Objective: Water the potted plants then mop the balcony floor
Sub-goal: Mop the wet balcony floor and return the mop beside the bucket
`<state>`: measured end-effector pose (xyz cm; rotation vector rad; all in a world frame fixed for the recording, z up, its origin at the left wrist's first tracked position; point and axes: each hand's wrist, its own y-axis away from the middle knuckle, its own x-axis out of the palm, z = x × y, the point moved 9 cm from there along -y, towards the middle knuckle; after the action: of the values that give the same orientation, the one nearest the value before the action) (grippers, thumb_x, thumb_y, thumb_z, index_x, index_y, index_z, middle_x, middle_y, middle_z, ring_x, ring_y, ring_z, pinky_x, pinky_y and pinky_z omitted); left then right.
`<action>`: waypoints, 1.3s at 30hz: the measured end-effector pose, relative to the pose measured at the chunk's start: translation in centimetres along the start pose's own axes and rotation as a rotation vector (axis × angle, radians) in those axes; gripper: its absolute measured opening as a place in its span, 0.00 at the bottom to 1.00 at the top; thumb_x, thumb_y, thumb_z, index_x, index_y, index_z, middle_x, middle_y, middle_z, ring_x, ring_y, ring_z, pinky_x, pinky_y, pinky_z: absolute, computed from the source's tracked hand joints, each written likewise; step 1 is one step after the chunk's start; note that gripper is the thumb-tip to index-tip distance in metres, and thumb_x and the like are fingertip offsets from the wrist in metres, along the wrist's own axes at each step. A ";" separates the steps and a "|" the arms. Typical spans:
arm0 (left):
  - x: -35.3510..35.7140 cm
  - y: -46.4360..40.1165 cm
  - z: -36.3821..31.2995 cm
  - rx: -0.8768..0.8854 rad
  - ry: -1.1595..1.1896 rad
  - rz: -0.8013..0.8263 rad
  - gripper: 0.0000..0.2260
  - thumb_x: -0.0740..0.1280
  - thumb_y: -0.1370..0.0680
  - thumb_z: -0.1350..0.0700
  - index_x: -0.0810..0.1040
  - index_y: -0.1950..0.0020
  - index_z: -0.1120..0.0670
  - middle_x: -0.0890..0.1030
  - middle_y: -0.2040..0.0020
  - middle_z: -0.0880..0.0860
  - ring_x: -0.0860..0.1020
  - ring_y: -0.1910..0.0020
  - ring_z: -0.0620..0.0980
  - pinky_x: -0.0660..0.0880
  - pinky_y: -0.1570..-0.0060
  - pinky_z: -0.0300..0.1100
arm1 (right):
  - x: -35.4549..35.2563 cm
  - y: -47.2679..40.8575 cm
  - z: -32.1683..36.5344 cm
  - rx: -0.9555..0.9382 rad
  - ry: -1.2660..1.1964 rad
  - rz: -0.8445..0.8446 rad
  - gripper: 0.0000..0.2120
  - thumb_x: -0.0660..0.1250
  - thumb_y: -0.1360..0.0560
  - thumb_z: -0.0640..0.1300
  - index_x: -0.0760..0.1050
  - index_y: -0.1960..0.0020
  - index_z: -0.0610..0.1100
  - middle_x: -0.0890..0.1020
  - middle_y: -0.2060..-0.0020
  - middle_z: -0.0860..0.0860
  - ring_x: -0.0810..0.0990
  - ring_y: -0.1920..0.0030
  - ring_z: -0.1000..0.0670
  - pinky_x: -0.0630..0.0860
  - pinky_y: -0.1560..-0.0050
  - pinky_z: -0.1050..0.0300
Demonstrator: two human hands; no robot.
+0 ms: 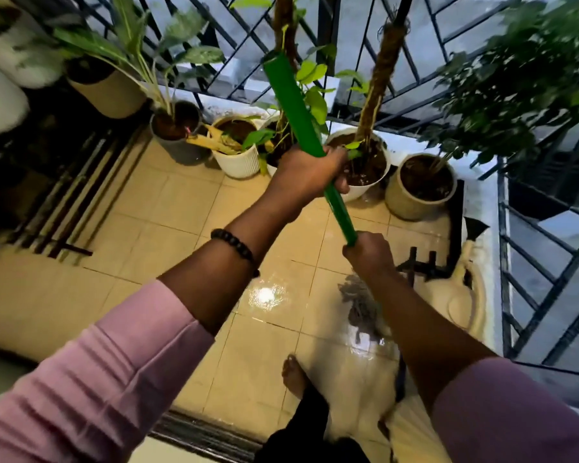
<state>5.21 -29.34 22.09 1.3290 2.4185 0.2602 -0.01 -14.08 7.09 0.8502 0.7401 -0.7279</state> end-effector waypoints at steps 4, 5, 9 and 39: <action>-1.4 1.3 1.7 -0.072 0.010 0.048 0.10 0.64 0.21 0.56 0.73 0.63 0.53 0.80 0.71 0.52 0.86 0.64 0.51 0.80 0.68 0.36 | 3.5 3.6 0.8 0.031 -0.031 0.062 0.14 0.67 0.26 0.44 0.78 0.43 0.39 0.84 0.52 0.42 0.82 0.52 0.42 0.81 0.50 0.49; -1.4 1.9 2.4 -0.092 -0.003 0.068 0.10 0.63 0.20 0.55 0.73 0.62 0.53 0.80 0.71 0.52 0.86 0.63 0.52 0.80 0.64 0.38 | 4.6 4.7 0.6 0.038 -0.035 0.081 0.14 0.67 0.26 0.44 0.79 0.43 0.39 0.84 0.53 0.42 0.83 0.53 0.43 0.81 0.51 0.49; -0.4 5.3 6.2 -0.172 -0.038 0.120 0.11 0.63 0.21 0.55 0.73 0.63 0.54 0.80 0.71 0.52 0.87 0.59 0.56 0.81 0.50 0.48 | 8.8 9.7 -1.7 0.078 -0.083 0.148 0.15 0.69 0.27 0.46 0.79 0.43 0.39 0.84 0.51 0.44 0.83 0.53 0.45 0.78 0.56 0.58; 4.6 28.3 12.0 -0.115 0.002 0.046 0.08 0.64 0.25 0.56 0.77 0.63 0.56 0.82 0.70 0.53 0.86 0.58 0.57 0.81 0.45 0.54 | 12.6 29.5 -11.6 0.157 -0.007 0.244 0.16 0.71 0.29 0.44 0.77 0.44 0.39 0.81 0.51 0.42 0.80 0.53 0.44 0.72 0.57 0.58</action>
<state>29.76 -10.43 19.41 1.3350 2.3384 0.4064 27.17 6.08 3.05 1.0599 0.5649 -0.5749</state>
